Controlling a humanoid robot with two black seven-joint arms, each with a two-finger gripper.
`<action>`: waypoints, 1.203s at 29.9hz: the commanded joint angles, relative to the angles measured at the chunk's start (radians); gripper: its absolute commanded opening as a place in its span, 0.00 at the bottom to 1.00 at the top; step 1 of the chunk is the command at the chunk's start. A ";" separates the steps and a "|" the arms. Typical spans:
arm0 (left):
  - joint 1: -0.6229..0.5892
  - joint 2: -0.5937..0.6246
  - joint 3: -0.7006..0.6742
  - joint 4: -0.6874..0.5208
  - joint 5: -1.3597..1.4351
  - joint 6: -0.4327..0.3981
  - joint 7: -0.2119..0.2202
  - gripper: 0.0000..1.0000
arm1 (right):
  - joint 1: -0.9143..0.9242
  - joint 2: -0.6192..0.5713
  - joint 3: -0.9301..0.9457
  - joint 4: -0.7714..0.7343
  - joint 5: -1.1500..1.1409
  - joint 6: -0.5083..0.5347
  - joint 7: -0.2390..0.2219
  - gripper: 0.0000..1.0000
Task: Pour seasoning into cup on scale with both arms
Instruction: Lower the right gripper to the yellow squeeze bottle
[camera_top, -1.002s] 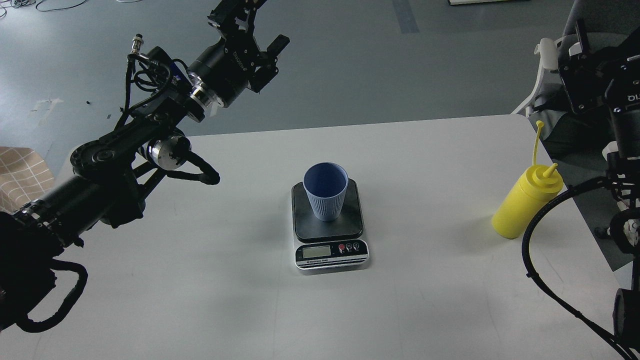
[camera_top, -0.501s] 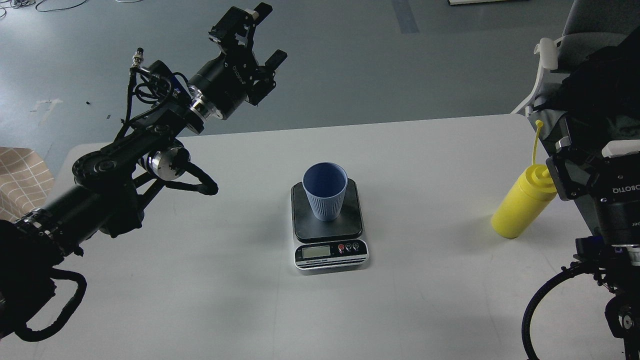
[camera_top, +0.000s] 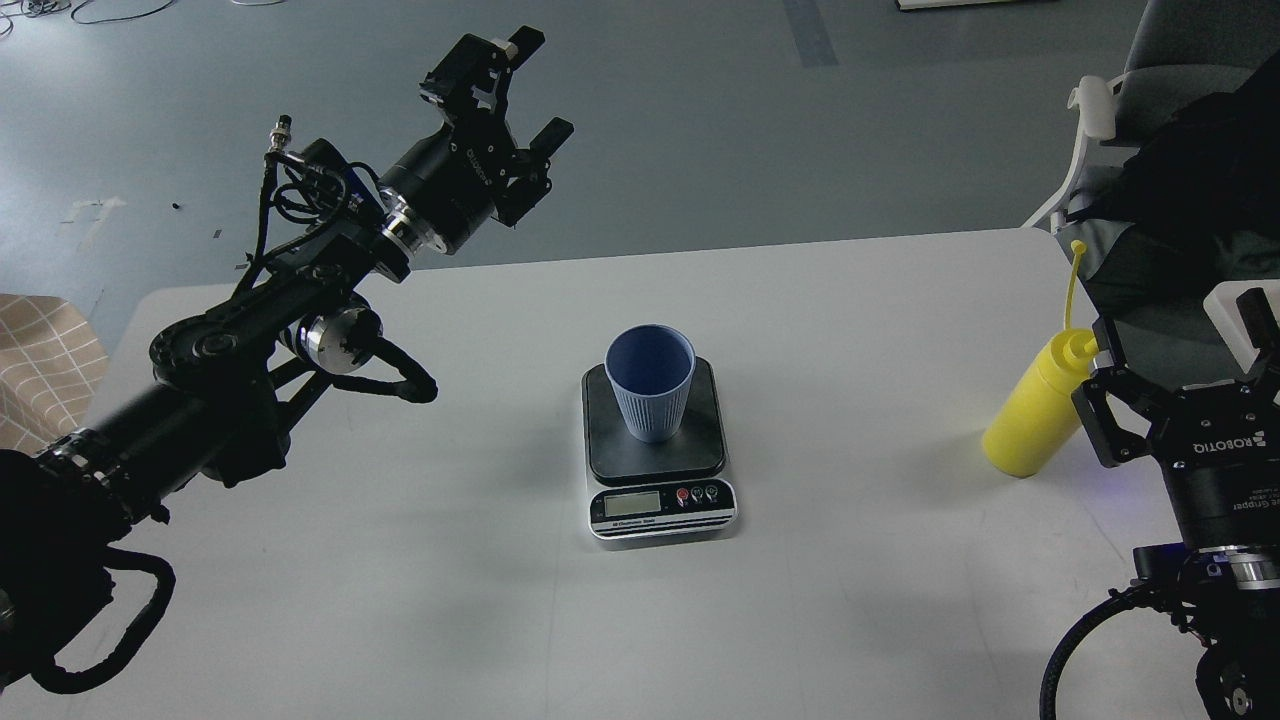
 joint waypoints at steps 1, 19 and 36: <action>-0.001 0.000 0.000 0.000 0.000 0.000 0.000 0.98 | -0.001 0.000 -0.014 -0.025 -0.016 0.000 0.001 1.00; 0.011 -0.016 0.000 0.000 0.002 0.008 0.000 0.98 | -0.001 0.000 -0.037 -0.155 -0.016 0.000 0.025 1.00; 0.005 -0.008 0.000 0.000 0.002 0.009 0.000 0.98 | 0.034 0.000 -0.054 -0.329 -0.059 0.000 0.025 1.00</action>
